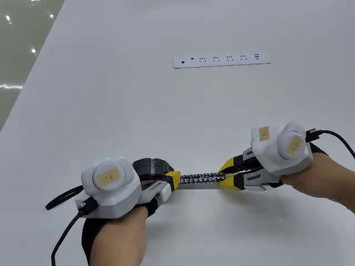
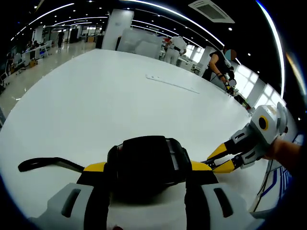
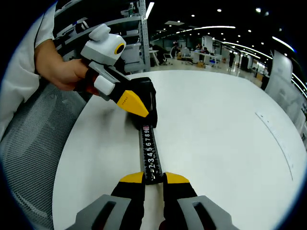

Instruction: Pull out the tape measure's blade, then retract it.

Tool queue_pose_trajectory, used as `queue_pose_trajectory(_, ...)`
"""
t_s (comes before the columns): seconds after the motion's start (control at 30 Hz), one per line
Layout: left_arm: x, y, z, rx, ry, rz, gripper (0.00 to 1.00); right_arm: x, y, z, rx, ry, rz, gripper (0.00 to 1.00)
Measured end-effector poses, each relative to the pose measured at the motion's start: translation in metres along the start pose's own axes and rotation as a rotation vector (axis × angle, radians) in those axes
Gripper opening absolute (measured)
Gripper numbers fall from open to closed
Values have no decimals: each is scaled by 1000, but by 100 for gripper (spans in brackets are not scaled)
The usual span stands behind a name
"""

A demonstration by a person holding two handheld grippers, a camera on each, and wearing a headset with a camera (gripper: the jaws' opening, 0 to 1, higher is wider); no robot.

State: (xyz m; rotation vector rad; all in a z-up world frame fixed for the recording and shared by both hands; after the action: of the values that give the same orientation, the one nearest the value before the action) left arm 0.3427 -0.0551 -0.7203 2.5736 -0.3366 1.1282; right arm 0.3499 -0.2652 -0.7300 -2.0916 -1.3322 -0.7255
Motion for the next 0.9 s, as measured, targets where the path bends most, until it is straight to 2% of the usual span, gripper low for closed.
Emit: queue_pose_trajectory(0.9,1,-3,-1,-22,-1,-29,59,27,-6,39,40,49,11,11)
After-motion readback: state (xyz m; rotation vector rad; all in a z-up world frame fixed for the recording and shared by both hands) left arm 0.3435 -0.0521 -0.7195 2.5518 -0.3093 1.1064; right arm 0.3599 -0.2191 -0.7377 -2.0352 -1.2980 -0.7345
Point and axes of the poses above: the centre of the closed fingertips' face, and the gripper's own axes: z roughly forward along the fingers, y roughly to its right, x roughly out of its top, the point moved 8 cm from there along -z, roughly backward along the fingers, and after that the axes turned 8 degrees about z, right-handed, at the moved point
